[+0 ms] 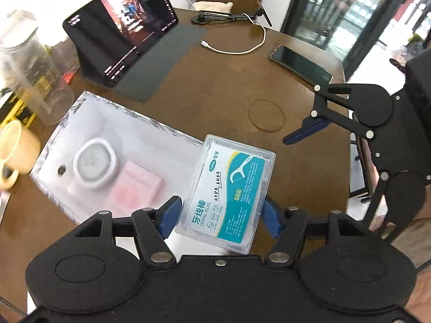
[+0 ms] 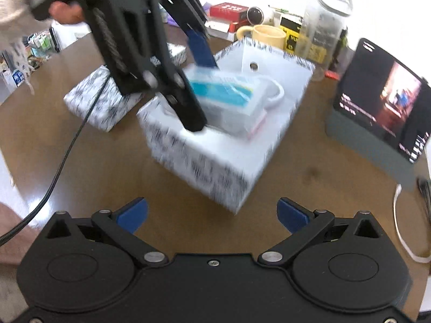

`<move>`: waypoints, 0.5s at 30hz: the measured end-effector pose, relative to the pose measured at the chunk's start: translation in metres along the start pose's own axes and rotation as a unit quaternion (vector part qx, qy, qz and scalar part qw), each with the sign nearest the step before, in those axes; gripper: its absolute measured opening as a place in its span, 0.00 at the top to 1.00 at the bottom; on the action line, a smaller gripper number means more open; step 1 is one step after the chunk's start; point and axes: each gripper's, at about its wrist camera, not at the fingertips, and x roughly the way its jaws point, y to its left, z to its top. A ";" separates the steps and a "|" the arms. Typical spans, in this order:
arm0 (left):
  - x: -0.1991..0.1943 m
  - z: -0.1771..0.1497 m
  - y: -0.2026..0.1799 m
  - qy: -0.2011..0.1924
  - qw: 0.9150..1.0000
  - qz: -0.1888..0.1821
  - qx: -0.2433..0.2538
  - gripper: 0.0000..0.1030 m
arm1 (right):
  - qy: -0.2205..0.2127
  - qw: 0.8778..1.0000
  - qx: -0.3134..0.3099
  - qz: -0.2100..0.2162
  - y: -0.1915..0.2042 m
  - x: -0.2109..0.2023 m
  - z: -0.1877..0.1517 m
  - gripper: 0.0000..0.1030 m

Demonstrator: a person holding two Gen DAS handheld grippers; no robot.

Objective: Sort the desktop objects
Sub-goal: 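Carry the floss box with the left gripper into the open box and release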

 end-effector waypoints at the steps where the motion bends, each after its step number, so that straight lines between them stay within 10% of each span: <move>1: 0.010 0.003 0.014 0.008 1.000 -0.016 -0.005 0.39 | 0.004 1.000 -0.001 -0.004 -0.003 0.008 0.005 0.00; 15: 0.124 0.009 0.053 0.141 0.988 -0.047 0.047 0.43 | 0.040 0.999 0.036 0.004 -0.016 0.052 0.013 0.00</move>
